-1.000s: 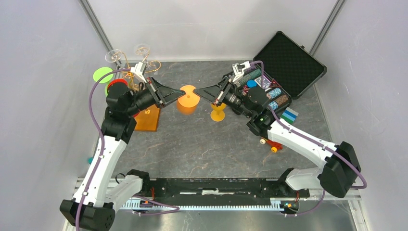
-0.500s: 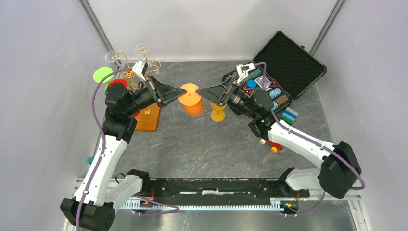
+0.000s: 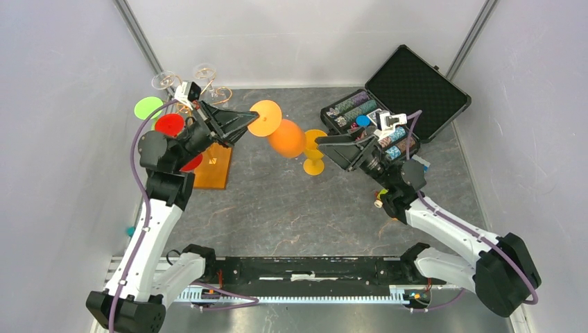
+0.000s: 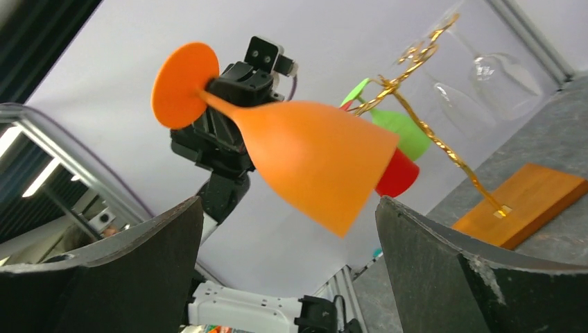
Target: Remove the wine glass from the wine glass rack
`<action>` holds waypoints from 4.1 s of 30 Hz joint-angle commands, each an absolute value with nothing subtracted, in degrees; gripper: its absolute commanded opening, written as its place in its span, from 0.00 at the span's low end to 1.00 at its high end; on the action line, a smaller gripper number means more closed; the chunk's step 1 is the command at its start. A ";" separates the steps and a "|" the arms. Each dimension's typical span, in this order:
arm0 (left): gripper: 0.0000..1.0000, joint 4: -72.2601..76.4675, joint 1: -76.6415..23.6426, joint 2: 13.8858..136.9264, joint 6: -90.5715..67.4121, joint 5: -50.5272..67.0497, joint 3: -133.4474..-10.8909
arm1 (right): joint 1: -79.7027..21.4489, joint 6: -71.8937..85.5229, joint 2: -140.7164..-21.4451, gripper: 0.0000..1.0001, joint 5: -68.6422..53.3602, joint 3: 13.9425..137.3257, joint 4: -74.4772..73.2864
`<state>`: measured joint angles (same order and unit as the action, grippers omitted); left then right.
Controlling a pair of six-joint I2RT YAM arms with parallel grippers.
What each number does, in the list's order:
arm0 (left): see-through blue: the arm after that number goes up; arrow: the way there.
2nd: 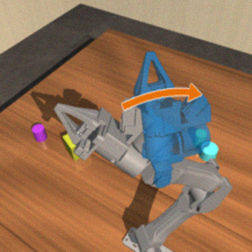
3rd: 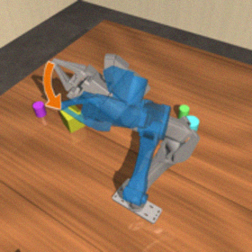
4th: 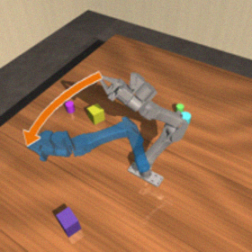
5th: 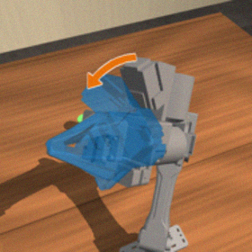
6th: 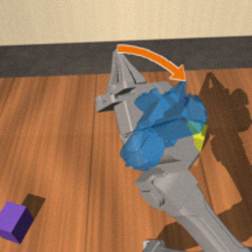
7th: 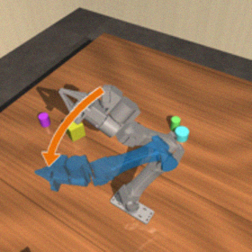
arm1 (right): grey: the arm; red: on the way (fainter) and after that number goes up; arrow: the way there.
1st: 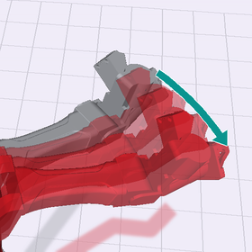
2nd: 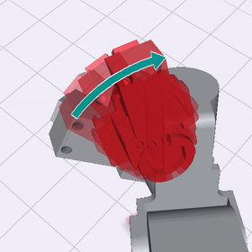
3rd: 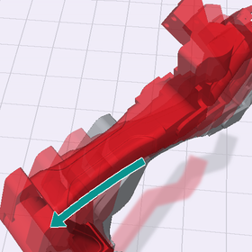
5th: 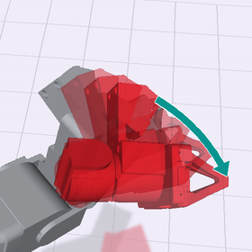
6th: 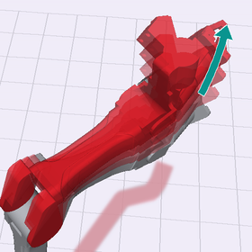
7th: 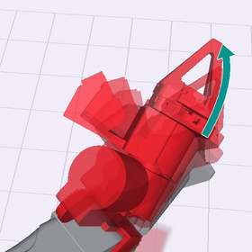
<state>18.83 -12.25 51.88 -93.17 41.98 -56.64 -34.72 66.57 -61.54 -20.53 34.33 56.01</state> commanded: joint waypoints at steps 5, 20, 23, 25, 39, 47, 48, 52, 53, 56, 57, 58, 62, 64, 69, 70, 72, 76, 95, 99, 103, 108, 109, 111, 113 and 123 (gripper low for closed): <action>0.02 35.98 -12.39 49.81 -112.31 37.31 -53.25 | -35.40 74.17 -64.39 0.98 -25.51 33.39 78.91; 0.02 40.30 -12.46 49.35 -115.56 34.76 -52.63 | -38.71 90.76 -80.97 0.98 -29.70 45.58 103.84; 0.02 40.61 -12.46 49.35 -115.58 34.64 -52.41 | -39.01 90.76 -80.68 0.98 -29.70 45.56 103.84; 0.02 40.74 -12.40 49.24 -115.25 34.49 -52.43 | -39.09 90.76 -80.07 0.98 -29.70 45.27 103.84; 0.02 40.01 -12.42 48.41 -113.16 34.35 -52.03 | -40.05 90.76 -77.91 0.98 -29.70 47.24 103.84; 0.02 39.99 -12.41 48.78 -112.51 34.54 -52.45 | -41.04 90.76 -78.89 0.98 -29.70 48.61 103.84; 0.02 39.99 -12.42 48.86 -112.29 34.50 -52.60 | -41.13 90.76 -78.94 0.98 -29.70 48.48 103.84; 0.02 39.83 -12.39 49.48 -110.80 34.92 -54.29 | -41.13 90.76 -78.46 0.98 -29.70 47.62 103.84; 0.02 39.78 -12.39 49.67 -110.44 35.13 -54.91 | -41.17 90.76 -78.09 0.98 -29.70 47.38 103.84; 0.02 39.80 -12.41 50.26 -109.46 35.57 -56.10 | -41.11 90.76 -76.65 0.98 -29.70 46.87 103.84; 0.02 39.73 -12.39 50.48 -109.11 35.60 -56.47 | -41.13 90.76 -76.14 0.98 -29.70 46.78 89.47; 0.02 39.78 -12.39 50.81 -108.70 35.78 -56.89 | -41.13 72.05 -75.60 0.98 -27.88 46.61 91.03; 0.02 40.28 -12.30 52.70 -107.64 37.04 -59.78 | -41.00 72.96 -73.81 0.70 -28.83 45.45 86.93; 0.02 40.57 -12.24 53.76 -107.25 37.73 -61.16 | -40.91 71.59 -72.93 0.74 -28.40 44.34 85.45; 0.02 40.80 -12.13 54.71 -107.29 38.14 -61.84 | -40.02 71.01 -71.57 0.77 -27.69 42.89 84.88; 0.02 40.79 -12.13 54.58 -107.31 38.14 -61.72 | -39.99 70.87 -71.51 0.77 -27.69 43.02 84.90; 0.02 40.83 -12.06 54.39 -107.23 38.01 -61.86 | -39.78 70.76 -71.55 0.77 -27.78 43.37 84.44; 0.02 40.61 -12.04 54.36 -106.68 38.41 -63.25 | -39.64 70.76 -71.94 0.82 -26.94 42.98 84.59; 0.02 43.65 -12.10 53.26 -112.77 37.75 -59.07 | -40.60 75.53 -83.68 0.15 -27.18 55.01 95.54; 0.02 42.97 -12.05 52.84 -111.80 37.27 -58.97 | -40.61 74.86 -83.42 0.00 -26.92 54.68 95.81; 0.16 40.91 -12.04 52.13 -109.67 36.83 -59.07 | -40.61 73.38 -82.06 0.00 -26.74 54.23 94.31; 0.58 38.84 -12.05 51.08 -106.61 36.34 -58.52 | -40.56 68.74 -78.65 0.00 -26.15 53.37 88.07; 0.68 38.55 -12.04 50.80 -105.84 36.22 -58.25 | -40.54 67.00 -77.59 0.00 -25.97 53.26 85.19; 0.81 36.48 -11.52 50.64 -101.97 37.49 -58.89 | -40.52 62.87 -75.26 0.00 -24.96 53.16 78.13; 0.88 30.26 -10.51 51.03 -95.73 40.93 -61.42 | -40.52 57.68 -72.75 0.00 -22.89 53.86 66.92; 1.00 -23.20 -9.67 51.03 -43.40 39.22 -78.26 | -40.47 25.37 -66.25 0.00 -3.43 72.34 4.88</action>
<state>2.59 -9.98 51.24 -72.12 41.01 -70.11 -40.71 43.07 -67.24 -13.32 62.89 32.97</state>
